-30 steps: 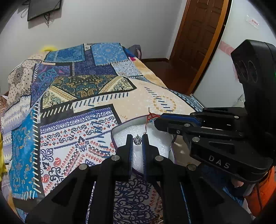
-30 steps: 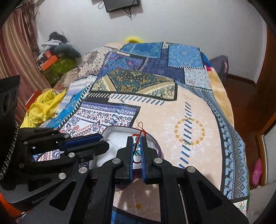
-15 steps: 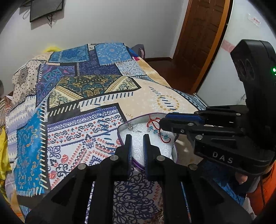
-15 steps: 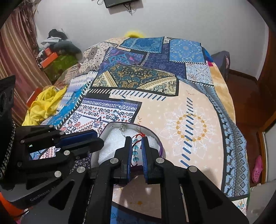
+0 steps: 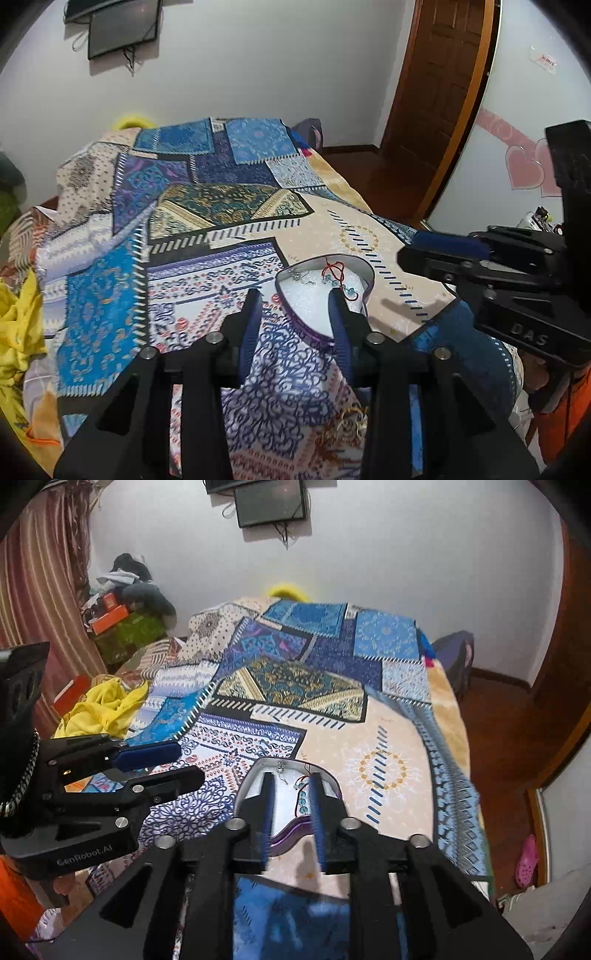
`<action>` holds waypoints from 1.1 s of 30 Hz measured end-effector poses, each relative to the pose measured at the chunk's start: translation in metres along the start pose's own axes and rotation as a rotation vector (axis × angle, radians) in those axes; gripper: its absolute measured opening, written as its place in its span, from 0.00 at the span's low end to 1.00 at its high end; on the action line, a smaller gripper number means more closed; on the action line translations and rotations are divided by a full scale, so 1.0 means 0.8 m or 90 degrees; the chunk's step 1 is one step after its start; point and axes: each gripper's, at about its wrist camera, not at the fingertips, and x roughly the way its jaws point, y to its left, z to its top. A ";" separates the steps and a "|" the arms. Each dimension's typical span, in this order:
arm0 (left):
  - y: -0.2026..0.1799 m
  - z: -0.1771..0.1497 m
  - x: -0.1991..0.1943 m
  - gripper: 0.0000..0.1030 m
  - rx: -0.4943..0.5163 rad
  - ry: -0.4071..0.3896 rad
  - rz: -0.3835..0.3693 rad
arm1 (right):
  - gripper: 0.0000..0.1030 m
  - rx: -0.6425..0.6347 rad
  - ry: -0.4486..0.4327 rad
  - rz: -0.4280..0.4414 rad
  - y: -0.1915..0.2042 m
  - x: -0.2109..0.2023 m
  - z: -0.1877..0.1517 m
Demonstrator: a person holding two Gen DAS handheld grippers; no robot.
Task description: Organize jewelry
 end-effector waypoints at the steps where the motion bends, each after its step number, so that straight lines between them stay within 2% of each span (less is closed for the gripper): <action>1: 0.000 -0.002 -0.007 0.39 0.001 -0.003 0.002 | 0.31 -0.002 -0.009 -0.005 0.003 -0.007 -0.001; 9: -0.003 -0.029 -0.049 0.43 0.007 -0.004 0.012 | 0.33 -0.025 -0.034 -0.035 0.029 -0.037 -0.019; 17: 0.000 -0.073 -0.062 0.44 0.006 0.020 0.027 | 0.33 -0.042 -0.011 -0.042 0.052 -0.037 -0.049; 24: 0.010 -0.111 -0.069 0.44 -0.015 0.039 0.039 | 0.33 -0.047 0.038 0.015 0.078 -0.015 -0.081; 31: 0.030 -0.138 -0.075 0.44 -0.046 0.050 0.040 | 0.33 -0.071 0.083 0.044 0.107 0.021 -0.102; 32: 0.033 -0.141 -0.076 0.44 -0.049 0.050 0.039 | 0.31 -0.072 0.086 0.048 0.109 0.024 -0.104; 33: 0.036 -0.143 -0.076 0.44 -0.051 0.051 0.037 | 0.25 -0.072 0.091 0.051 0.111 0.029 -0.105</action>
